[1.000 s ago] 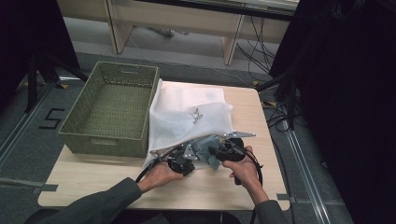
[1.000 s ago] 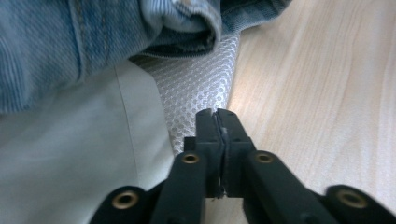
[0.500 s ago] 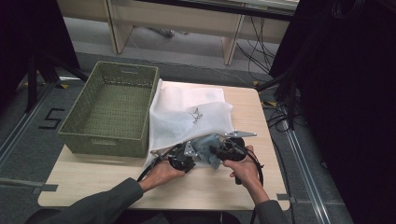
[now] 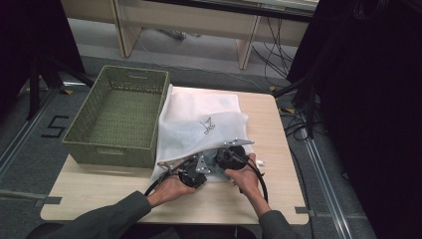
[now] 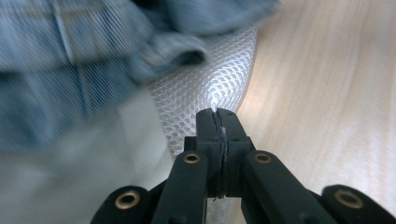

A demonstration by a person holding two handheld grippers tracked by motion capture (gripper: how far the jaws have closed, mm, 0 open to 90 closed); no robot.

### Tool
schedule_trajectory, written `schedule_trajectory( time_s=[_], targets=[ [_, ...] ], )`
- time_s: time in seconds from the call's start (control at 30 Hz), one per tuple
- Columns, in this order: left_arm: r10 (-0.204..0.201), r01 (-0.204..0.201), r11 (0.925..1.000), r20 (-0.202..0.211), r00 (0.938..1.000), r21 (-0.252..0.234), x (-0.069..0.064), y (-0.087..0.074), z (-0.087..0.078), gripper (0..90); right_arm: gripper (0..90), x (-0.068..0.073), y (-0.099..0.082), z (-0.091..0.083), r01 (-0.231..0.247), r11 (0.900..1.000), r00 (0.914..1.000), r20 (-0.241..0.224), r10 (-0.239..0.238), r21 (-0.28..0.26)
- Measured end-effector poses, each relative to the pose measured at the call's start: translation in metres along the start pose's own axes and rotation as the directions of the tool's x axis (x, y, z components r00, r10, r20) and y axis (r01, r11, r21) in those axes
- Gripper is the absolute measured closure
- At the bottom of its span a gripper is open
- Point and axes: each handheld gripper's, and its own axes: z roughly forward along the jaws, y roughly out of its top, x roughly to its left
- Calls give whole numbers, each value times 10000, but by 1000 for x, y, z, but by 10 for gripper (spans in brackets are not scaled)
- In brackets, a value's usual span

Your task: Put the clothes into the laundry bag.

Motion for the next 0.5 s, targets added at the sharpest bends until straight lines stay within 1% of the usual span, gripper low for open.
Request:
schedule_trajectory(
  time_s=[0.03, 0.07, 0.1, 0.13, 0.17, 0.2, 0.23, 0.27, 0.3, 0.33, 0.37, 0.4, 0.43, 0.47, 0.5],
  targets=[
    [159, -161, 9998, 130, 9998, 134, 1, -1, -1, 880, 785, -3, 2, 3, -55, 10000, 9999, 140, 56, -76],
    [-192, 192, 9998, 86, 9998, -33, -1, -2, -1, 880, 785, -8, 5, 9, -9, 9994, 9993, 377, 21, -344],
    [-220, 220, 9998, 27, 9998, -24, -2, -3, -1, 880, 786, -10, 9, 11, -533, 9982, 9975, 450, 546, -281],
    [12, -12, 10000, 28, 10000, 15, -1, -2, -2, 880, 785, -16, 12, 16, -603, 9971, 9967, 513, 627, -462],
    [-206, 206, 9998, 84, 9998, 7, -2, -3, -2, 879, 785, -22, 15, 19, -509, 9974, 9956, 757, 547, -516],
    [38, -40, 9999, 137, 9999, 165, -1, -3, -4, 879, 785, -28, 19, 23, -253, 9962, 9928, 1144, 348, -828],
    [135, -137, 9998, 122, 9998, 154, -1, -4, -4, 879, 785, -31, 21, 24, -308, 9961, 9894, 1389, 421, -830],
    [108, -110, 9998, 134, 9999, 165, 0, -4, -4, 877, 782, -36, 23, 26, -510, 9943, 9892, 1319, 632, -941],
    [-256, 256, 9997, 196, 9995, -16, -1, -4, -3, 876, 778, -39, 23, 27, -356, 9948, 9887, 1417, 490, -956],
    [-306, 308, 9995, 233, 9993, -76, 0, -4, -3, 874, 768, -38, 24, 25, -698, 9935, 9874, 1354, 816, -900],
    [-302, 302, 9995, 298, 9991, 5, 1, -4, -3, 873, 751, -39, 22, 23, -228, 9955, 9888, 1447, 361, -925],
    [-380, 381, 9993, 347, 9987, -28, 2, -4, -3, 871, 726, -37, 22, 19, -149, 9957, 9894, 1426, 278, -912],
    [-211, 206, 9997, 520, 9984, 101, 4, -4, -4, 869, 694, -33, 22, 13, -164, 9970, 9912, 1301, 261, -753],
    [-235, 231, 9997, 445, 9987, 105, 4, -4, -4, 867, 654, -30, 21, 8, -90, 9981, 9938, 1103, 158, -616],
    [-479, 480, 9988, 373, 9982, -15, 3, -5, -3, 866, 611, -25, 18, -1, -166, 9995, 9968, 772, 186, -256]
  ],
)
